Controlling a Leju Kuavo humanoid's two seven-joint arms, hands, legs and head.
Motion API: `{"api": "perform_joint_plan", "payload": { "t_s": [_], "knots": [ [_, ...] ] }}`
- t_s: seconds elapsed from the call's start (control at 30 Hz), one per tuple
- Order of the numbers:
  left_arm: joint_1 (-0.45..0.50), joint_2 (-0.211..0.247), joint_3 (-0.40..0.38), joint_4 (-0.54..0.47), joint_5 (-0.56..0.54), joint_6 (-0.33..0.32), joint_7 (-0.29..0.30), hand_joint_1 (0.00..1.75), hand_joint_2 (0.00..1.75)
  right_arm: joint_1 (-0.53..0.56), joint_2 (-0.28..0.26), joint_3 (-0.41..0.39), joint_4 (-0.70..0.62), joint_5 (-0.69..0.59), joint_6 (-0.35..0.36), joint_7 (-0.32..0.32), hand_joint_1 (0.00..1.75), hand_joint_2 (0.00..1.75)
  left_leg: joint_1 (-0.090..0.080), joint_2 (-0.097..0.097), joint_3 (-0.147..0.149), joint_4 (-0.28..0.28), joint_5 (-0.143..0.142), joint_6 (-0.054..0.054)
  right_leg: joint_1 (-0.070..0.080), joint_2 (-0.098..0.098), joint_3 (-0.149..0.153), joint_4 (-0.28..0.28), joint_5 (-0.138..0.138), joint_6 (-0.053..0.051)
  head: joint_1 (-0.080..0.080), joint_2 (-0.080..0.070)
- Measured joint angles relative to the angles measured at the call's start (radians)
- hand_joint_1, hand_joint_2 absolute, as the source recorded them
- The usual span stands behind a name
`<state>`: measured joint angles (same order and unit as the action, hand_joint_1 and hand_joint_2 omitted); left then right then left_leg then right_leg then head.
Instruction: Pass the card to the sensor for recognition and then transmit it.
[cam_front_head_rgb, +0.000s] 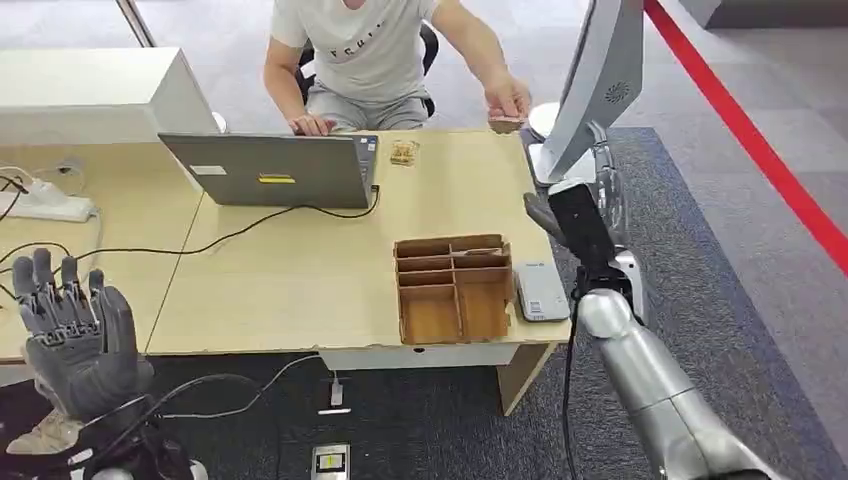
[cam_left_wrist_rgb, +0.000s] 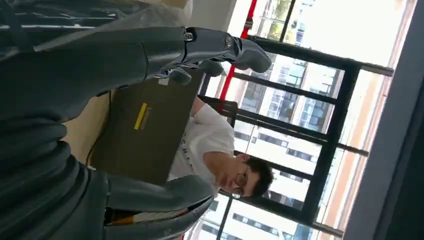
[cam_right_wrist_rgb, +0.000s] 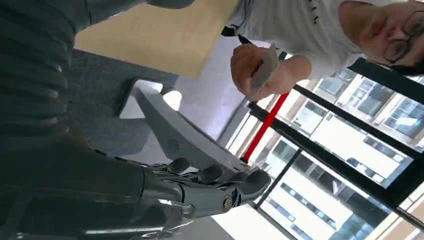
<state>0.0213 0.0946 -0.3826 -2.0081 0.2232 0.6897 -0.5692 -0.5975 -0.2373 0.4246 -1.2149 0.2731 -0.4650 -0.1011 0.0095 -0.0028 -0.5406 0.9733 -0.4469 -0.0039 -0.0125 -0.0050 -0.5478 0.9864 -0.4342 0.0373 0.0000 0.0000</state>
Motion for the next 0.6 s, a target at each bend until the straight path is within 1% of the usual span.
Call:
{"api": "perform_joint_plan", "payload": {
  "t_s": [0.17, 0.3, 0.47, 0.6],
  "knots": [
    [-0.015, 0.005, -0.018, 0.019, 0.019, 0.000, -0.018, 0.00, 1.75, -0.096, 0.009, 0.003, 0.158, 0.015, 0.008, 0.011, 0.00, 1.75, 0.000, 0.000, -0.001, 0.000, 0.000, 0.000, 0.000, 0.000, -0.001, 0.000, 0.000, 0.000, 0.000, 0.000],
    [-0.019, 0.008, -0.027, 0.032, 0.033, 0.000, -0.033, 0.00, 1.75, -0.155, 0.025, 0.008, 0.250, 0.024, 0.020, 0.021, 0.00, 1.75, 0.000, 0.000, -0.001, 0.000, 0.000, 0.000, 0.000, 0.000, -0.001, 0.000, 0.000, 0.000, 0.000, 0.000],
    [-0.021, 0.010, -0.030, 0.045, 0.034, 0.000, -0.036, 0.00, 1.75, -0.188, 0.040, 0.014, 0.328, 0.025, 0.022, 0.021, 0.00, 1.75, 0.000, 0.000, -0.001, 0.000, 0.000, 0.000, 0.000, 0.000, -0.001, 0.000, 0.000, 0.000, 0.000, 0.000],
    [-0.023, 0.013, -0.036, 0.053, 0.043, 0.000, -0.049, 0.00, 1.75, -0.209, 0.054, 0.020, 0.376, 0.053, 0.026, 0.025, 0.00, 1.75, 0.000, 0.000, -0.001, 0.000, 0.000, 0.000, 0.000, 0.000, -0.001, 0.000, 0.000, 0.000, 0.000, 0.000]
  ]
}}
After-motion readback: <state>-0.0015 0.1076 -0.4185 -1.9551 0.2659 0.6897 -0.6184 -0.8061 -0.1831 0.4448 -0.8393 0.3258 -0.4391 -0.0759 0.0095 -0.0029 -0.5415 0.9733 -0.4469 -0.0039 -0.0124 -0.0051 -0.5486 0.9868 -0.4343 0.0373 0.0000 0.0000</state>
